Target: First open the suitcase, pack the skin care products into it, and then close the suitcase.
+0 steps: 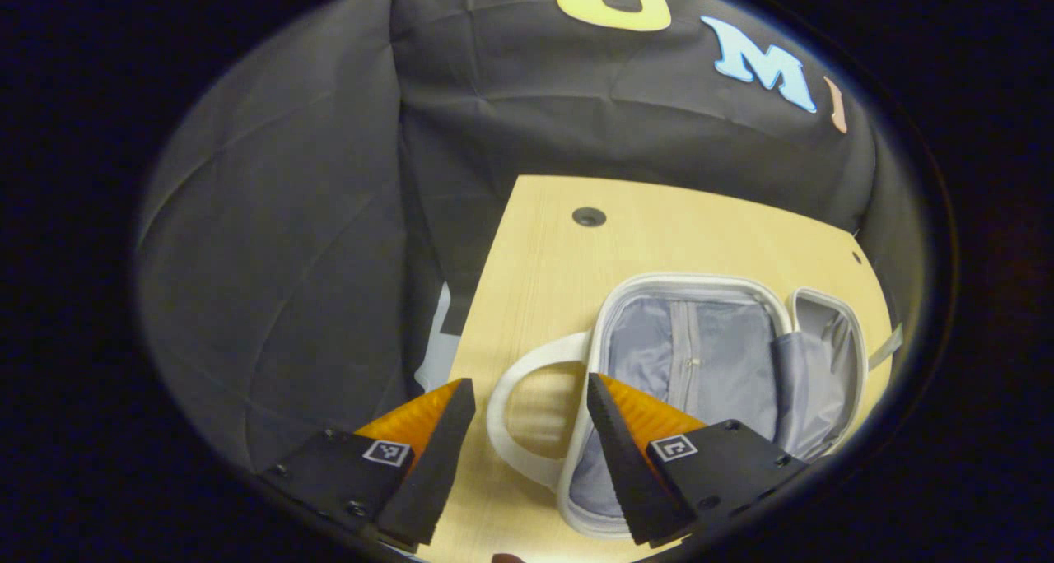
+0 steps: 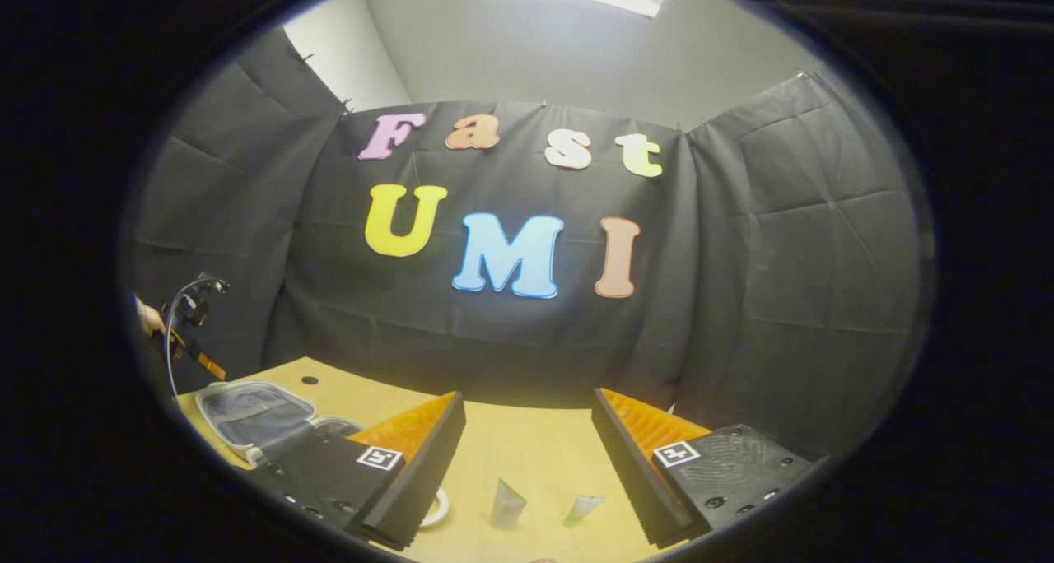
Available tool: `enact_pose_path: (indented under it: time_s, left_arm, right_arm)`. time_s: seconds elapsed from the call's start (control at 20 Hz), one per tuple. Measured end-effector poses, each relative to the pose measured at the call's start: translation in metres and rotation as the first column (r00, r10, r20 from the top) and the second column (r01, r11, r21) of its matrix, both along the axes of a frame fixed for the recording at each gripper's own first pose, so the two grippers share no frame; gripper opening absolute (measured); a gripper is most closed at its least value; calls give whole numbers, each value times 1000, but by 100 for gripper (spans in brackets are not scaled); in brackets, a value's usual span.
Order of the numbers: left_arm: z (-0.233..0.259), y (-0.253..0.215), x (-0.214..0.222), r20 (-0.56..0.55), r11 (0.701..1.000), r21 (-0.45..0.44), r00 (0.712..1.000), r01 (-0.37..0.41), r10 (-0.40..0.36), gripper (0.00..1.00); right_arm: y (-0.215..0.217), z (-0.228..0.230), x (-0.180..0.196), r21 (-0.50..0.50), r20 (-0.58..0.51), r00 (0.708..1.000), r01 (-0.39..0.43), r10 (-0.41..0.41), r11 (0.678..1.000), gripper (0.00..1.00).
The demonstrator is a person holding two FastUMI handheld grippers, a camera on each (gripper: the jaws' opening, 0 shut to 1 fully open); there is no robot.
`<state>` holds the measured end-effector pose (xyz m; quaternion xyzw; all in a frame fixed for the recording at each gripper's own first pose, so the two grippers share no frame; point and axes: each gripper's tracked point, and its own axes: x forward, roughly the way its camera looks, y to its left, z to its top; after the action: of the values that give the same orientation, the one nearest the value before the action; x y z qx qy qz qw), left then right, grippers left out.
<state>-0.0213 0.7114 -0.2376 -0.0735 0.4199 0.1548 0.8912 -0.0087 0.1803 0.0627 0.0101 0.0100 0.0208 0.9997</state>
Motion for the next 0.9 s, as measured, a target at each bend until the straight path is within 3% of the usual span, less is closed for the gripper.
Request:
enact_pose_path:
  time_s: [0.1, 0.3, 0.6, 0.9]
  left_arm:
    - [23, -14, 4, 66, 1000, 21, 998, -23, 21, 95]
    - [80, -63, 16, 226, 996, 75, 974, -42, 24, 95]
    - [123, -202, 40, 374, 997, 70, 927, 11, -36, 94]
    - [146, -363, 75, 466, 992, 52, 876, 117, -128, 95]
  right_arm:
    - [-8, -4, -2, 3, 1, 1000, -2, 2, 1000, 94]
    - [-32, -10, -3, -3, 6, 1000, -8, 8, 1000, 94]
    - [-74, -28, 2, -16, -8, 1000, -21, 21, 1000, 94]
    - [-119, -40, 12, -11, -1, 999, -50, 50, 999, 94]
